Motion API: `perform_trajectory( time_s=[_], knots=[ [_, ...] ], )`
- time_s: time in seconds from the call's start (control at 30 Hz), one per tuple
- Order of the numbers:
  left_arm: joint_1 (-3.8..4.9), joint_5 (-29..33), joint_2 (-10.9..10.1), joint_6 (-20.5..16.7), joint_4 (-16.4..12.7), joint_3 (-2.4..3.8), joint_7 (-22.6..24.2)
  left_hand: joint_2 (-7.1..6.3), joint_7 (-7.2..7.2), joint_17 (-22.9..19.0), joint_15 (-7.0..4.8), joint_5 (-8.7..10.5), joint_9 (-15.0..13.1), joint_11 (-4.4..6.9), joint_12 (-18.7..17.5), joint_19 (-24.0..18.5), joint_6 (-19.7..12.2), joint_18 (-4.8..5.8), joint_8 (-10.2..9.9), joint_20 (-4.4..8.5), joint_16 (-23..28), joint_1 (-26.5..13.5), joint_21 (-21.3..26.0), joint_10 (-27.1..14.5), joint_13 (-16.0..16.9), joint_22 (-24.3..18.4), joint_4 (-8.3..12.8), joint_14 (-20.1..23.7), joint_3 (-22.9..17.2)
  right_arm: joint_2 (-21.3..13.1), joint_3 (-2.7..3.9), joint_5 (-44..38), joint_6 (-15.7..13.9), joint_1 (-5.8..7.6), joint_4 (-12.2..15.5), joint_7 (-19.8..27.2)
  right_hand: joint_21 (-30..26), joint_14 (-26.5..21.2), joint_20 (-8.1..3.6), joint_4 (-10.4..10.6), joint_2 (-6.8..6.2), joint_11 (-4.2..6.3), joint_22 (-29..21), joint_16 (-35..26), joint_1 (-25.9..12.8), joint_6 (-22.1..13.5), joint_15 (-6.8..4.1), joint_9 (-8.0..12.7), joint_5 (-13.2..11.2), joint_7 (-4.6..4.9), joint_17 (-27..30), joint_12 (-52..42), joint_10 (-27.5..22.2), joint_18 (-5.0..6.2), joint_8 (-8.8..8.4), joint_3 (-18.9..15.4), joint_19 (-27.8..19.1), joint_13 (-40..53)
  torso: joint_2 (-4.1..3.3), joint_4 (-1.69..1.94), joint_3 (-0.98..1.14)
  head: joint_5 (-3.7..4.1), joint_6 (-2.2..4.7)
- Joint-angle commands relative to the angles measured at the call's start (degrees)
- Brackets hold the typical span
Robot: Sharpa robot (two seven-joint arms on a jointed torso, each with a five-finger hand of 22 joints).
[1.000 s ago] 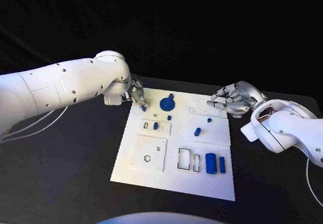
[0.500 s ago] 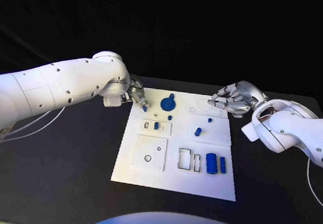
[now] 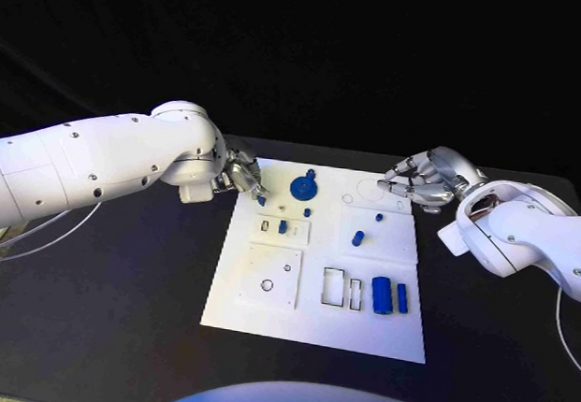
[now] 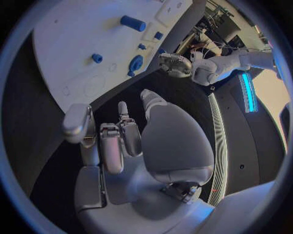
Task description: Assemble the parts on the task board
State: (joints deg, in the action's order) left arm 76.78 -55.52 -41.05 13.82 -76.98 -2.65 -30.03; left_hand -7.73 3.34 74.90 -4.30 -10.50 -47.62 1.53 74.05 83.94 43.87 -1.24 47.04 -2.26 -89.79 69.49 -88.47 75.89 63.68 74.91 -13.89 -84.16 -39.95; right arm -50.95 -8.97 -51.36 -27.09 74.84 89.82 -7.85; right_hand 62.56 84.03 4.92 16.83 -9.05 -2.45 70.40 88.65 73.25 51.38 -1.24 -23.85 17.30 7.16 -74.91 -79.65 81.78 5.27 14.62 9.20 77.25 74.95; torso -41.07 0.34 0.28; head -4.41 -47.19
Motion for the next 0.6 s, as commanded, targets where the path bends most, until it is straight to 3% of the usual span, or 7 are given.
perform_trajectory(
  time_s=[0.03, 0.3, 0.6],
  knots=[
    [-0.65, -0.7, -1.3, -5.3, -2.2, -0.01, 4.1, -0.52, -0.56, 15.1, -0.39, -0.36, 0.1, 0.09, 0.2, 5.1, 0.9, 0.85, 0.2, 0.44, -0.2, -0.2, -0.3, 0.5, 0.1, 14.2, 8.6, -5.8, -8.2, 0.0, 0.00, -0.2, 0.0, -0.03, 0.1, 0.1, -0.3, 4.9, -0.26, 0.0, 0.05, -0.05, -0.1, -0.3, -0.6, -0.3, -0.21, -0.1, 0.2, -0.02, -10.6, 0.3, -0.3, 1.07, 0.29, 0.5, -0.2, 3.3, -0.03, -0.02, 0.00, -0.06, -0.01],
    [-2.21, -5.2, -4.2, -8.8, -6.7, -0.02, 8.6, -0.85, -0.65, 15.1, -0.47, -0.58, 0.2, 0.18, 0.4, 5.3, 1.4, 0.90, 0.1, 0.51, -0.2, -0.3, -0.4, 0.8, 0.3, 14.4, 8.9, -5.8, -8.3, -0.1, 0.00, -0.2, 0.0, -0.07, 0.1, 0.2, -0.3, 4.9, -0.26, 0.0, 0.05, -0.05, -0.1, -0.3, -0.6, -0.3, -0.21, -0.1, 0.2, -0.02, -10.6, 0.3, -0.3, 1.07, 0.29, 0.5, -0.2, 3.3, -0.04, 0.06, -0.12, -0.07, -0.04],
    [-3.49, -9.9, -5.0, -10.2, -8.7, -0.05, 10.0, -1.07, -0.71, 15.1, -0.55, -1.12, 0.4, 0.24, 0.4, 5.4, 1.7, 0.94, -0.1, 0.57, -0.2, -0.3, -0.6, 1.0, 0.3, 14.4, 9.1, -5.8, -8.5, -0.1, 0.00, -0.2, -0.1, -0.23, 0.2, 0.1, -0.3, 4.9, -0.26, -0.1, 0.08, -0.05, -0.1, -0.3, -0.6, -0.3, -0.21, -0.1, 0.3, -0.02, -10.6, 0.3, -0.3, 1.06, 0.30, 0.5, -0.2, 3.3, -0.14, -0.13, -0.08, -0.19, 0.04]
  ],
)
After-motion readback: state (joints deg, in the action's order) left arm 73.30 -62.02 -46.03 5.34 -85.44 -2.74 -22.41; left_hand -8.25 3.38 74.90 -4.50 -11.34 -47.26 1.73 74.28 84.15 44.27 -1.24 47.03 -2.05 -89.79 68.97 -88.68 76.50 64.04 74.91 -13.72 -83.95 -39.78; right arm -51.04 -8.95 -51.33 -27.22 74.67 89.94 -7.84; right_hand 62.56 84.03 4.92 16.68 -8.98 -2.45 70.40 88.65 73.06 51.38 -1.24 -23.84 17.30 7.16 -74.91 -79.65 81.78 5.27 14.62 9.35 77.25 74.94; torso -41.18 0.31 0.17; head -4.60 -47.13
